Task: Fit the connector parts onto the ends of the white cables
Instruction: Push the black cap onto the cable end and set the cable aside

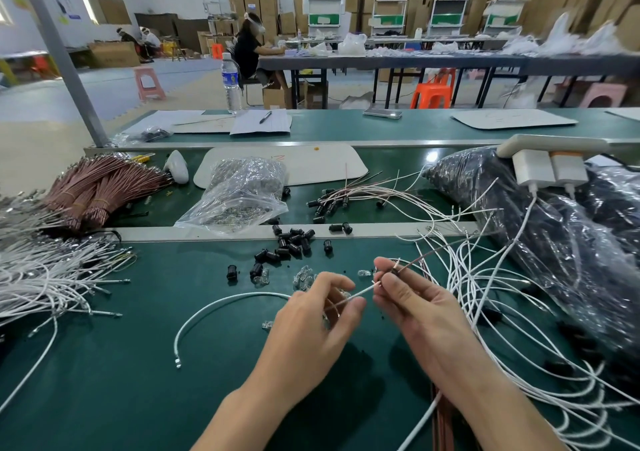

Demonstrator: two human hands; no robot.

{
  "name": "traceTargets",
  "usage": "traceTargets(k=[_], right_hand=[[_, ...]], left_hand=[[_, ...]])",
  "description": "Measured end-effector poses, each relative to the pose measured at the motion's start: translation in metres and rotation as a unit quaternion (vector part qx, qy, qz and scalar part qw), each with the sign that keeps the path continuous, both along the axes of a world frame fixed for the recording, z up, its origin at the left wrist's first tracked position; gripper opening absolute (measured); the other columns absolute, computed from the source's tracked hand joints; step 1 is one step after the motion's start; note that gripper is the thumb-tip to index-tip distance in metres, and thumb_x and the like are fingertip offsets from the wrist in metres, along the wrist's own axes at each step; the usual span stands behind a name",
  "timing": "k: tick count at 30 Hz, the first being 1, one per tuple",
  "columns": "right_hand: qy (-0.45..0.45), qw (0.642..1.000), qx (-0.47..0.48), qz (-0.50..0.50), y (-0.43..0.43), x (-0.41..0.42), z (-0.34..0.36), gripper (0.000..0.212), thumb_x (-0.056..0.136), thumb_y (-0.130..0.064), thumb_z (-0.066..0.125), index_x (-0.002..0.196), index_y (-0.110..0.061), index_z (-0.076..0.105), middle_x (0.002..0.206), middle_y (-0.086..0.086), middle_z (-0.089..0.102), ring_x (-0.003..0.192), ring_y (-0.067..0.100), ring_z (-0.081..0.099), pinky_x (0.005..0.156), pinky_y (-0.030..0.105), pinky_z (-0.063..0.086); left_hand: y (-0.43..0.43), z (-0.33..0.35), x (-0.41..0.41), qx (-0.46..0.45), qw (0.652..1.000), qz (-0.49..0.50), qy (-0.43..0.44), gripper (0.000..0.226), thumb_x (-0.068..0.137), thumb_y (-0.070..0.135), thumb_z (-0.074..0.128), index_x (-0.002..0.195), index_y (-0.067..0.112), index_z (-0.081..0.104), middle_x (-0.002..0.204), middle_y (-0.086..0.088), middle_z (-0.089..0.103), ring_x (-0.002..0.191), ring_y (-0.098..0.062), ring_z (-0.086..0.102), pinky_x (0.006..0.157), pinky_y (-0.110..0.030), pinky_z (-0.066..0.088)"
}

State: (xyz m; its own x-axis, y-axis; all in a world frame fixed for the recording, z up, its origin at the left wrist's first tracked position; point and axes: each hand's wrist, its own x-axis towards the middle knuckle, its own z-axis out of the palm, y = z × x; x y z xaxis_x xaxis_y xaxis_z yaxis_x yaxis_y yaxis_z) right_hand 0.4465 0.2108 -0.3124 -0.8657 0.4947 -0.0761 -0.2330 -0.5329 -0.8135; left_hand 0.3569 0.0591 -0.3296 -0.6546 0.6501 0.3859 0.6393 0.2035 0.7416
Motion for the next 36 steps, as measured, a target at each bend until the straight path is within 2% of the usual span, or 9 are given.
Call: traceTargets(k=[2, 8, 10, 14, 18, 20, 28, 32, 36], right_hand=[[-0.004, 1.000, -0.006, 0.001, 0.002, 0.000, -0.001, 0.029, 0.069, -0.010, 0.073, 0.097, -0.009, 0.081, 0.088, 0.007, 0.076, 0.074, 0.011, 0.071, 0.071, 0.020, 0.058], [-0.014, 0.997, 0.056, 0.057, -0.010, 0.000, -0.005, 0.041, 0.068, -0.025, 0.086, 0.107, -0.016, 0.079, 0.100, 0.010, 0.076, 0.092, 0.017, 0.073, 0.080, 0.024, 0.058], [-0.013, 0.997, 0.069, 0.038, -0.007, 0.000, -0.006, 0.054, 0.057, -0.034, 0.095, 0.107, -0.023, 0.078, 0.103, 0.009, 0.076, 0.095, 0.019, 0.072, 0.081, 0.027, 0.059], [-0.020, 0.994, 0.105, 0.029, -0.009, 0.000, -0.005, 0.059, 0.047, -0.050, 0.098, 0.098, -0.025, 0.079, 0.104, 0.008, 0.076, 0.095, 0.018, 0.073, 0.077, 0.026, 0.059], [-0.035, 0.993, 0.112, 0.030, -0.011, 0.002, -0.001, 0.038, 0.078, -0.047, 0.073, 0.106, -0.021, 0.079, 0.111, 0.010, 0.076, 0.101, 0.022, 0.073, 0.073, 0.025, 0.058], [-0.047, 0.993, 0.104, 0.023, -0.010, 0.002, 0.000, 0.040, 0.082, -0.047, 0.065, 0.107, -0.019, 0.079, 0.112, 0.011, 0.075, 0.101, 0.024, 0.073, 0.071, 0.026, 0.058], [-0.069, 0.985, 0.150, 0.040, -0.012, 0.002, -0.002, 0.046, 0.079, -0.056, 0.073, 0.111, -0.023, 0.078, 0.109, 0.009, 0.076, 0.097, 0.019, 0.073, 0.069, 0.025, 0.057], [-0.057, 0.980, 0.182, 0.054, -0.013, 0.000, -0.005, 0.059, 0.065, -0.061, 0.084, 0.110, -0.024, 0.078, 0.107, 0.007, 0.077, 0.095, 0.018, 0.074, 0.069, 0.023, 0.056], [-0.032, 0.993, 0.111, -0.003, -0.008, -0.001, -0.004, 0.041, 0.072, -0.048, 0.081, 0.101, -0.019, 0.080, 0.098, 0.007, 0.077, 0.080, 0.014, 0.072, 0.064, 0.023, 0.057]], left_hand=[[-0.003, 0.000, -0.004, -0.013, 0.999, 0.015, 0.025, 0.020, 0.094, 0.060, 0.046, 0.099, 0.041, 0.053, 0.093, 0.025, 0.064, 0.092, -0.003, 0.057, 0.078, -0.022, 0.046], [-0.001, 0.004, 0.004, -0.003, 0.997, 0.022, 0.069, 0.020, 0.094, 0.058, 0.047, 0.102, 0.042, 0.056, 0.091, 0.023, 0.064, 0.089, -0.006, 0.053, 0.076, -0.016, 0.043], [-0.001, 0.006, 0.003, 0.017, 0.999, 0.014, 0.046, 0.022, 0.093, 0.060, 0.048, 0.105, 0.044, 0.057, 0.092, 0.025, 0.064, 0.091, -0.006, 0.055, 0.078, -0.016, 0.043], [0.000, 0.004, 0.000, 0.024, 1.000, -0.002, -0.006, 0.014, 0.094, 0.051, 0.060, 0.098, 0.038, 0.065, 0.092, 0.026, 0.067, 0.094, -0.007, 0.059, 0.081, -0.027, 0.049], [0.002, 0.005, 0.000, 0.055, 0.998, -0.006, -0.021, 0.015, 0.094, 0.048, 0.058, 0.095, 0.035, 0.064, 0.086, 0.021, 0.068, 0.084, -0.010, 0.063, 0.075, -0.026, 0.050], [0.001, 0.005, -0.001, 0.052, 0.998, -0.005, -0.020, 0.017, 0.093, 0.053, 0.054, 0.097, 0.038, 0.061, 0.086, 0.019, 0.067, 0.085, -0.010, 0.063, 0.076, -0.028, 0.050], [0.002, 0.004, 0.001, 0.013, 1.000, -0.006, -0.014, 0.021, 0.091, 0.055, 0.047, 0.101, 0.039, 0.054, 0.087, 0.020, 0.066, 0.081, -0.010, 0.063, 0.074, -0.040, 0.053], [0.001, 0.005, 0.002, -0.002, 1.000, -0.009, 0.000, 0.017, 0.093, 0.052, 0.047, 0.099, 0.038, 0.053, 0.088, 0.022, 0.064, 0.082, -0.011, 0.061, 0.074, -0.040, 0.053], [-0.001, 0.008, 0.001, -0.010, 1.000, 0.007, 0.023, 0.025, 0.090, 0.060, 0.042, 0.099, 0.039, 0.052, 0.092, 0.023, 0.063, 0.084, -0.009, 0.059, 0.076, -0.034, 0.051]])
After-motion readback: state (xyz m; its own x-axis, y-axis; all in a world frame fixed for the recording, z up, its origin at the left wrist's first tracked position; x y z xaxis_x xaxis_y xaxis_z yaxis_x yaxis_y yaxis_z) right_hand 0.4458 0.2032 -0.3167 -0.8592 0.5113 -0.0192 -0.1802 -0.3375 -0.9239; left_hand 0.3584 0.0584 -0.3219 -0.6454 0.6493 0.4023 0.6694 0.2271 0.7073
